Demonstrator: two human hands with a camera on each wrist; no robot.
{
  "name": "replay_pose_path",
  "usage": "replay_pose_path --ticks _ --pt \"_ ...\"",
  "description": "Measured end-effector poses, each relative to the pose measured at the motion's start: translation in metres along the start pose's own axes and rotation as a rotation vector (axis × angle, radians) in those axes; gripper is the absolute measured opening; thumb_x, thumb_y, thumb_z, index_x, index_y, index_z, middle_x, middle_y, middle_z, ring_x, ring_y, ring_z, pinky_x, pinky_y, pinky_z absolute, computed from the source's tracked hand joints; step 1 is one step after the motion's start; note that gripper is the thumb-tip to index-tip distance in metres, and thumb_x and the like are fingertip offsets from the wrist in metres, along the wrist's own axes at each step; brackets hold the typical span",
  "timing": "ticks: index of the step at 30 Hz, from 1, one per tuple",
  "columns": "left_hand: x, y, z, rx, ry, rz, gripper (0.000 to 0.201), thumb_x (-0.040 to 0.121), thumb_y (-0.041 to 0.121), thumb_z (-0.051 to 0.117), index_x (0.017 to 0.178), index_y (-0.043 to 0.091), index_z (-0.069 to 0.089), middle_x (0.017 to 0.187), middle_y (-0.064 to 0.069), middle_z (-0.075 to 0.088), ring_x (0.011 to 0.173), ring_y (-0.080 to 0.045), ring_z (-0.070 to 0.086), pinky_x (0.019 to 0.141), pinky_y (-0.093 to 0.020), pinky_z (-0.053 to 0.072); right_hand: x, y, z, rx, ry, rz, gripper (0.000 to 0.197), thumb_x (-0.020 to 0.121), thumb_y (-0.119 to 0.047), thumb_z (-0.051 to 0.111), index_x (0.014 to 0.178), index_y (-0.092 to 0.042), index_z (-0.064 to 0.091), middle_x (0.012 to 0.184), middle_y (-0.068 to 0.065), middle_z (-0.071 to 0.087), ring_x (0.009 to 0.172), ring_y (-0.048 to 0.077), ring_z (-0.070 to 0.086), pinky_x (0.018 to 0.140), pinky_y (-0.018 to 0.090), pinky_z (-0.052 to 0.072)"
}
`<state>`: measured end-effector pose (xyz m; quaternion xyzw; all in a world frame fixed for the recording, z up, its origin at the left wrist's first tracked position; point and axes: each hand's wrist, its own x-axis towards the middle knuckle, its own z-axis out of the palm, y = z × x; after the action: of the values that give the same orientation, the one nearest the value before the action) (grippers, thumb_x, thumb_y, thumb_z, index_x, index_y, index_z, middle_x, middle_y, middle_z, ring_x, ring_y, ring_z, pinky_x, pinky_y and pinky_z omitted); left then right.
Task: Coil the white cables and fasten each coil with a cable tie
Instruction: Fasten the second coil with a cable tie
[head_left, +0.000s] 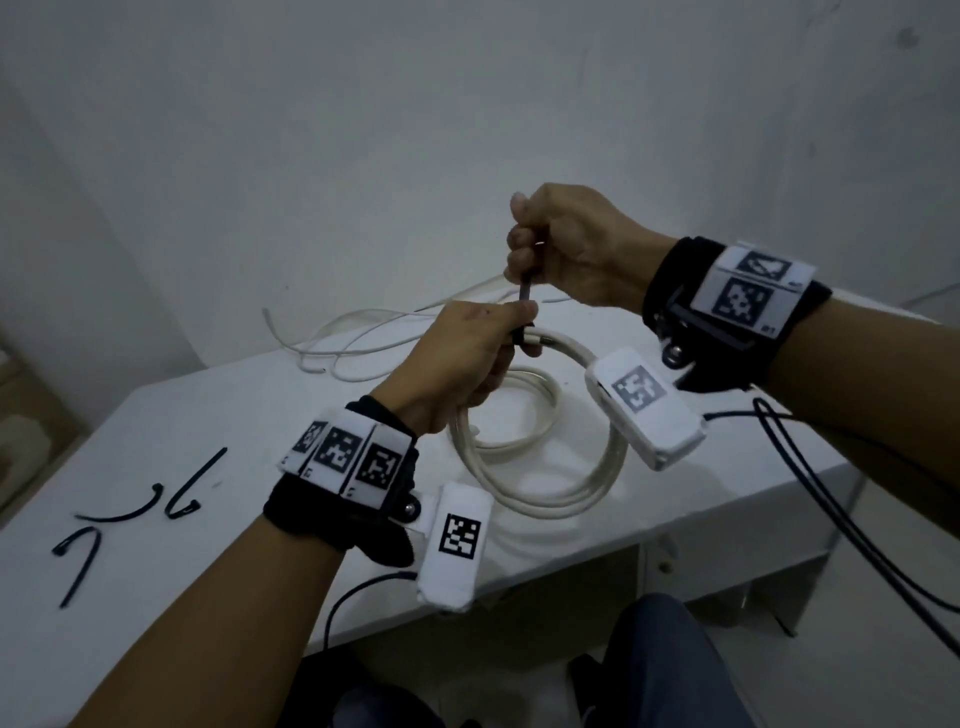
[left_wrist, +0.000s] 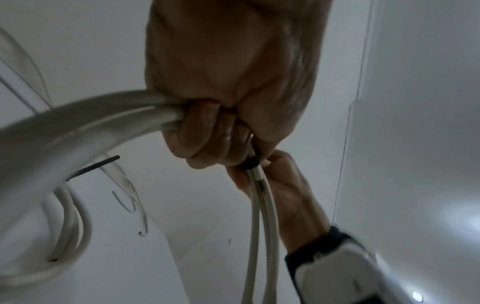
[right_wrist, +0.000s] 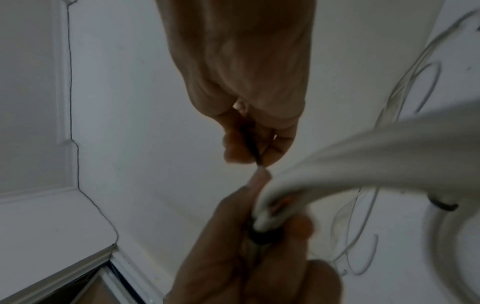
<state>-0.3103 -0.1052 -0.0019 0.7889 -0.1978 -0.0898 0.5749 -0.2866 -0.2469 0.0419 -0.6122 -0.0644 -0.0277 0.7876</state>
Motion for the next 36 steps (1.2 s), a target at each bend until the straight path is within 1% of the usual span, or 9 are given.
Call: replay_pose_path --ticks 3,6,13,16,19,25,31,34,36 --pt "0.006 0.002 -0.009 -0.104 0.035 -0.07 0.039 0.098 0.031 0.048 0.066 0.01 0.058 0.041 0.008 0.024 0.035 -0.007 0.016 0.035 -0.014 0.014 -0.015 0.012 -0.018 -0.204 -0.085 0.014 0.035 0.097 -0.047 0.04 0.105 -0.014 0.05 0.091 0.007 0.069 0.082 0.02 0.068 0.084 0.041 0.05" --pt "0.014 -0.001 -0.024 -0.211 0.117 -0.103 0.036 0.098 0.032 0.047 0.073 0.008 0.058 0.041 0.007 0.024 0.032 -0.006 0.018 0.035 -0.012 0.013 -0.034 0.035 -0.032 -0.441 -0.179 0.097 0.05 0.088 -0.061 0.04 0.115 -0.02 0.052 0.107 0.008 0.069 0.09 0.022 0.07 0.084 0.044 0.053" --pt "0.03 -0.031 -0.039 -0.313 0.217 -0.201 0.043 0.098 0.043 0.045 0.082 0.005 0.059 0.047 0.005 0.036 0.038 -0.008 0.033 0.033 -0.017 0.027 -0.048 0.073 -0.041 -0.432 -0.097 -0.04 0.021 0.092 -0.017 0.058 0.113 -0.013 0.053 0.08 0.016 0.067 0.06 0.03 0.067 0.045 0.034 0.054" --pt "0.03 -0.041 -0.04 -0.35 0.256 -0.205 0.036 0.099 0.034 0.047 0.083 0.004 0.06 0.066 -0.006 0.054 0.059 -0.017 0.054 0.056 -0.028 0.053 -0.039 0.08 -0.042 -0.334 -0.035 -0.006 0.018 0.095 -0.008 0.053 0.113 -0.006 0.054 0.075 0.017 0.061 0.051 0.025 0.063 0.044 0.034 0.054" --pt "0.026 -0.053 -0.042 -0.199 0.279 -0.228 0.007 0.091 0.002 0.058 0.096 -0.002 0.06 0.085 -0.017 0.059 0.076 -0.024 0.059 0.071 -0.032 0.052 -0.027 0.084 -0.048 -0.27 -0.015 0.046 0.021 0.095 -0.006 0.051 0.115 0.002 0.051 0.073 0.016 0.059 0.049 0.022 0.063 0.044 0.035 0.055" --pt "0.034 -0.079 -0.043 0.052 0.35 -0.242 0.043 0.078 -0.012 0.066 0.119 -0.003 0.059 0.105 -0.017 0.063 0.099 -0.028 0.06 0.087 -0.033 0.05 0.006 0.093 -0.051 -0.419 0.014 0.18 0.021 0.089 -0.001 0.057 0.108 0.008 0.057 0.07 0.014 0.056 0.053 0.02 0.062 0.044 0.033 0.055" --pt "0.055 -0.097 -0.037 0.272 0.348 -0.229 0.037 0.077 -0.009 0.066 0.111 0.004 0.065 0.104 -0.008 0.064 0.096 -0.021 0.06 0.077 -0.026 0.047 0.033 0.106 -0.045 -0.732 0.041 0.258 0.029 0.082 0.011 0.054 0.11 0.009 0.059 0.084 0.017 0.058 0.066 0.031 0.061 0.041 0.032 0.056" --pt "0.057 -0.107 -0.033 0.435 0.292 -0.219 0.024 0.076 -0.006 0.065 0.078 0.018 0.06 0.089 -0.006 0.058 0.083 -0.02 0.057 0.073 -0.028 0.049 0.041 0.115 -0.042 -0.973 0.041 0.27 0.032 0.084 0.008 0.05 0.115 0.01 0.057 0.102 0.023 0.062 0.081 0.039 0.067 0.056 0.041 0.06" --pt "0.056 -0.111 -0.03 0.517 0.26 -0.217 0.017 0.077 -0.004 0.064 0.086 0.01 0.067 0.09 -0.011 0.065 0.087 -0.025 0.064 0.077 -0.032 0.053 0.043 0.123 -0.041 -1.109 0.029 0.243 0.032 0.086 0.006 0.048 0.116 0.011 0.058 0.107 0.026 0.064 0.079 0.039 0.068 0.06 0.038 0.06"
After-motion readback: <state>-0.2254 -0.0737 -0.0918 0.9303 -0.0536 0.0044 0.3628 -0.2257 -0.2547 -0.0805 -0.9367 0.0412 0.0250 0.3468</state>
